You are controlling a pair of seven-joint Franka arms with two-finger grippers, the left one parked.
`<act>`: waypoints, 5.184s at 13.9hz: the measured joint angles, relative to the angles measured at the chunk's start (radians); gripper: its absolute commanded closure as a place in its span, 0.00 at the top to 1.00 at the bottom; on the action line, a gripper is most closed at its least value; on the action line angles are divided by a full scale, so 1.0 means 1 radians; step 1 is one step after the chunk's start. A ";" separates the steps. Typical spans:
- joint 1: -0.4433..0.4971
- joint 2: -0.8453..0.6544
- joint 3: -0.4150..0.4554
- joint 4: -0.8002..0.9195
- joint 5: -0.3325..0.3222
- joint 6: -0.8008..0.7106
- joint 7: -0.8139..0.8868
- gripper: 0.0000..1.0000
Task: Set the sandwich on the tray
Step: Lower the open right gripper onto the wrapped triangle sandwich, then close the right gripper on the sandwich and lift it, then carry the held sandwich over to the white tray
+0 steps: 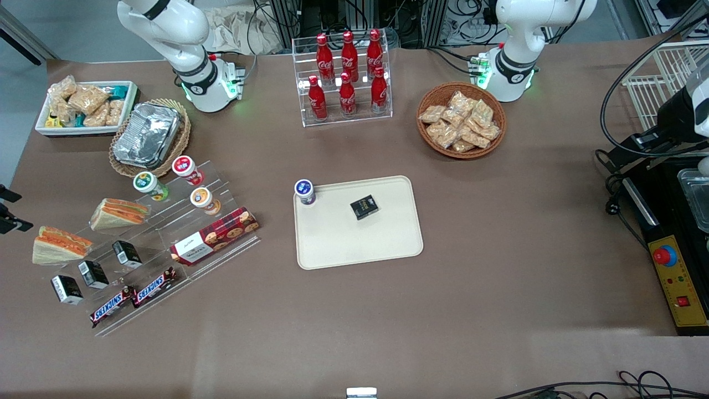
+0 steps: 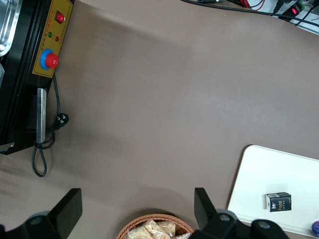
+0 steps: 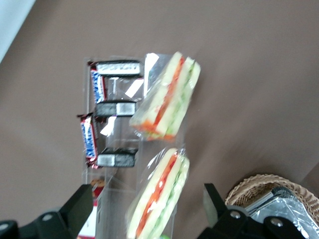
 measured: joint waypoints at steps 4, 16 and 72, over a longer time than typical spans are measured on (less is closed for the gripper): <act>-0.013 0.090 -0.014 0.003 0.004 0.095 0.008 0.99; -0.066 0.195 -0.019 0.017 0.120 0.158 0.038 0.99; 1.057 0.517 0.024 0.372 -0.231 0.106 -0.933 0.16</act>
